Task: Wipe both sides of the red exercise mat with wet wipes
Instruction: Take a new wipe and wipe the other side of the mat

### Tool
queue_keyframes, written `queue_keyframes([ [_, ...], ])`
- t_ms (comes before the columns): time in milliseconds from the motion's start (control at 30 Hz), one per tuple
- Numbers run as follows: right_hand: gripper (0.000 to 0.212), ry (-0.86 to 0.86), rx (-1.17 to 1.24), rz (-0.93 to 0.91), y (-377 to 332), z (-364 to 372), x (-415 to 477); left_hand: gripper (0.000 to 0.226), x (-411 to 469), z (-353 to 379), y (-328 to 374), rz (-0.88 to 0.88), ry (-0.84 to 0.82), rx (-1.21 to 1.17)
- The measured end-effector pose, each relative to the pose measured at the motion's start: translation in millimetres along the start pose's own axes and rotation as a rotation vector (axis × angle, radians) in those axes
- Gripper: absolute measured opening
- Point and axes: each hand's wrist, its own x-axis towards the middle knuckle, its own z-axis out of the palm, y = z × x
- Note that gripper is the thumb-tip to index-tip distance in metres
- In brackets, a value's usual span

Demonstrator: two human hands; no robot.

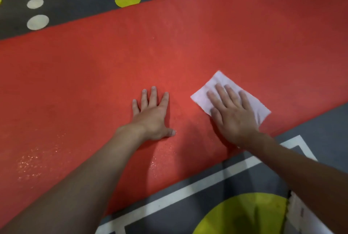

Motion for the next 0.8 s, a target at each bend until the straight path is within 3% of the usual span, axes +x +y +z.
queue_keyframes([
  [67, 0.063, 0.018, -0.035, 0.109, -35, 8, -18, 0.125, 0, 1, 3, -0.020, 0.003, -0.003],
  [167, 0.059, -0.020, -0.033, -0.268, -54, 11, -47, 0.122, 1, -3, 8, -0.038, -0.026, -0.002],
  [233, 0.055, 0.013, -0.044, -0.357, -26, 9, -43, 0.111, 1, -6, 6, -0.040, -0.023, -0.026],
  [333, 0.056, 0.057, 0.019, 0.041, -21, 8, -43, 0.101, 4, -6, 1, -0.039, 0.014, -0.077],
  [400, 0.060, 0.053, 0.008, 0.104, -58, 14, -55, 0.099, 3, -2, 0, -0.041, 0.052, -0.065],
  [533, 0.056, 0.019, -0.049, -0.424, -46, 14, -57, 0.093, -1, -6, -9, -0.117, 0.142, -0.072],
  [567, 0.054, 0.022, -0.059, -0.415, -35, 12, -51, 0.094, -3, -8, -16, -0.168, 0.149, -0.071],
  [667, 0.058, 0.046, 0.004, -0.043, -51, 10, -50, 0.093, -6, -10, -32, -0.272, 0.078, -0.122],
  [700, 0.060, 0.031, 0.013, -0.040, -74, 13, -57, 0.093, -6, -8, -33, -0.274, 0.073, -0.142],
  [800, 0.057, -0.007, -0.005, -0.463, -97, 16, -68, 0.097, -5, -13, -37, -0.267, 0.101, -0.149],
])
